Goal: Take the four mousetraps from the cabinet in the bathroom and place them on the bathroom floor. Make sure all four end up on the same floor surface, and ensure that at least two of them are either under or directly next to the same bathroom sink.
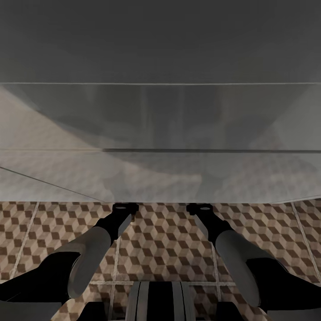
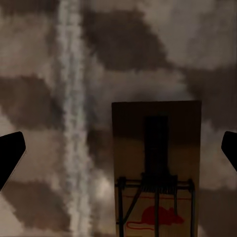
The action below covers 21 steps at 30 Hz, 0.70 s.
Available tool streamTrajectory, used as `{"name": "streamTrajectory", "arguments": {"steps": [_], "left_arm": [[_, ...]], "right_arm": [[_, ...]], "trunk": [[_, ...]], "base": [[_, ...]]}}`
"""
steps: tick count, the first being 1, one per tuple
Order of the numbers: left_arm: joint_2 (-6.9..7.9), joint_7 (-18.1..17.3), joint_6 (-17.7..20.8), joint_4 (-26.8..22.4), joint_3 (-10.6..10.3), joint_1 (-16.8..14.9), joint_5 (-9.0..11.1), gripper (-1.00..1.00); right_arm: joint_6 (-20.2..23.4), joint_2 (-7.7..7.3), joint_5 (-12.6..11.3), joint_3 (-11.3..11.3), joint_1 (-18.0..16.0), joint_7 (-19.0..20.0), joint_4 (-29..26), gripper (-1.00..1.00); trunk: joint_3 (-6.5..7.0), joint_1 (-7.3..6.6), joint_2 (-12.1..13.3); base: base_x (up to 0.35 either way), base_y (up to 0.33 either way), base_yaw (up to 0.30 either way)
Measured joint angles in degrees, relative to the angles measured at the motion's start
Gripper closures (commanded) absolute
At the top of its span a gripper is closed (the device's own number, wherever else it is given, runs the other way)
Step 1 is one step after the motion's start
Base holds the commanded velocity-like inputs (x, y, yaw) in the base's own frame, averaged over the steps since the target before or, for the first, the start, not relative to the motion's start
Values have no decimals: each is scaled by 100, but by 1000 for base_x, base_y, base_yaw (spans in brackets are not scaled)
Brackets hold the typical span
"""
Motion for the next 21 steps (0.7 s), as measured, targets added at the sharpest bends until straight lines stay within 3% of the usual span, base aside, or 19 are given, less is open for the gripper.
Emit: {"name": "streamTrajectory", "arguments": {"steps": [9,21], "left_arm": [[2,-8,-109,-5,-27,0,-28,-100],[-7,-24,-121,-11,-32,0,-58,-100]], "right_arm": [[-4,4,5,8,2,26,0,-100],[-17,8,6,12,0,51,-3,-100]], "trunk": [[0,1,0],[0,3,0]], "base": [[-68,0,0],[-291,0,0]]}}
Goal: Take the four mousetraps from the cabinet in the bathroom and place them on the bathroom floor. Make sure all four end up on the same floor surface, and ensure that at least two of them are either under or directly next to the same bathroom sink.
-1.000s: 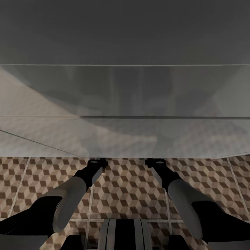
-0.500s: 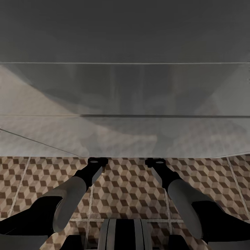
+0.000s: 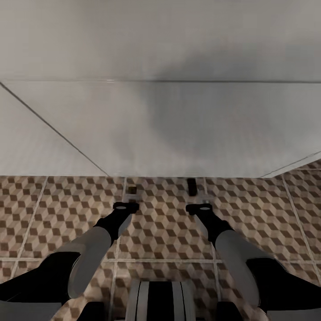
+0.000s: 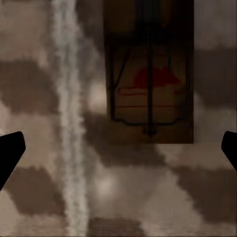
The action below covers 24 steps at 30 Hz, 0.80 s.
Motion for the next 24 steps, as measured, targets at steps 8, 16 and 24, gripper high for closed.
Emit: {"name": "streamTrajectory", "arguments": {"steps": [8,16,24], "left_arm": [[6,-1,-8,-3,0,0,-1,-100],[7,0,-15,-4,-1,0,4,-100],[7,5,-24,-6,-7,0,5,-100]], "right_arm": [[-1,0,1,7,3,2,1,-100],[-8,4,1,11,3,3,-1,-100],[-12,8,1,27,5,3,-25,-100]], "trunk": [[0,0,0],[0,0,0],[0,0,0]], "base": [[-340,0,0],[-345,0,0],[-345,0,0]]}}
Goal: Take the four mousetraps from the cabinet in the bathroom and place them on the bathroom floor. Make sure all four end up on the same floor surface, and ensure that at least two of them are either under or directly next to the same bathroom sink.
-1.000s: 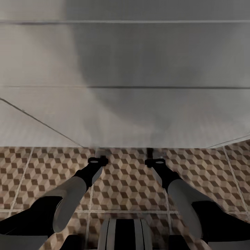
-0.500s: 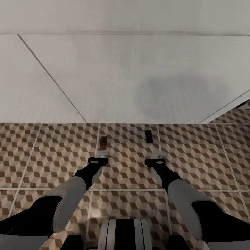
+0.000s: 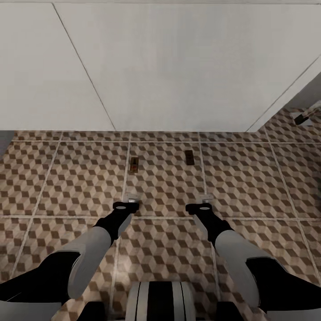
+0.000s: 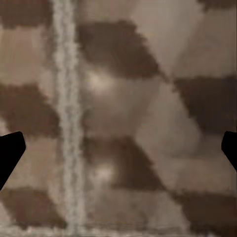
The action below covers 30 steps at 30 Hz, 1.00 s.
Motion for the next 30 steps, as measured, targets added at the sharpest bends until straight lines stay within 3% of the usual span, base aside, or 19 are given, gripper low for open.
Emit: {"name": "streamTrajectory", "arguments": {"steps": [30], "left_arm": [[-8,10,-66,-15,-1,0,13,-100]], "right_arm": [[-310,1,11,1,3,-11,-10,-100]], "trunk": [[0,0,0]], "base": [[-346,0,0]]}}
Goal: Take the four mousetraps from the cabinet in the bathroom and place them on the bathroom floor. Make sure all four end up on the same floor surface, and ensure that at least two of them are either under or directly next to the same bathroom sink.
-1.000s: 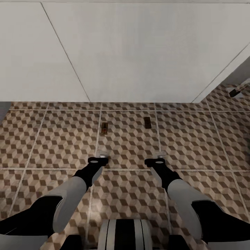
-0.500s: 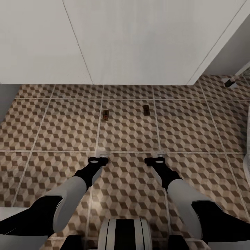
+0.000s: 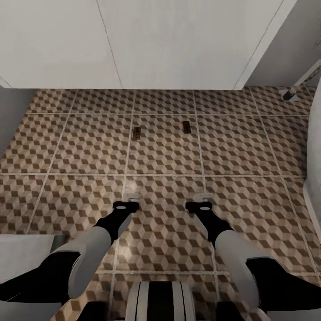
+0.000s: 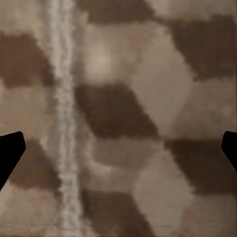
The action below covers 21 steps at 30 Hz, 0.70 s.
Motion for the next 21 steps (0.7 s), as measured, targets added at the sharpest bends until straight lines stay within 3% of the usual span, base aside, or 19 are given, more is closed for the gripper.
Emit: {"name": "streamTrajectory", "arguments": {"steps": [21], "left_arm": [[-17,-1,-49,145,19,0,69,-100]], "right_arm": [[-15,-1,-22,-1,102,6,392,-100]], "trunk": [[0,0,0]], "base": [[-346,0,0]]}}
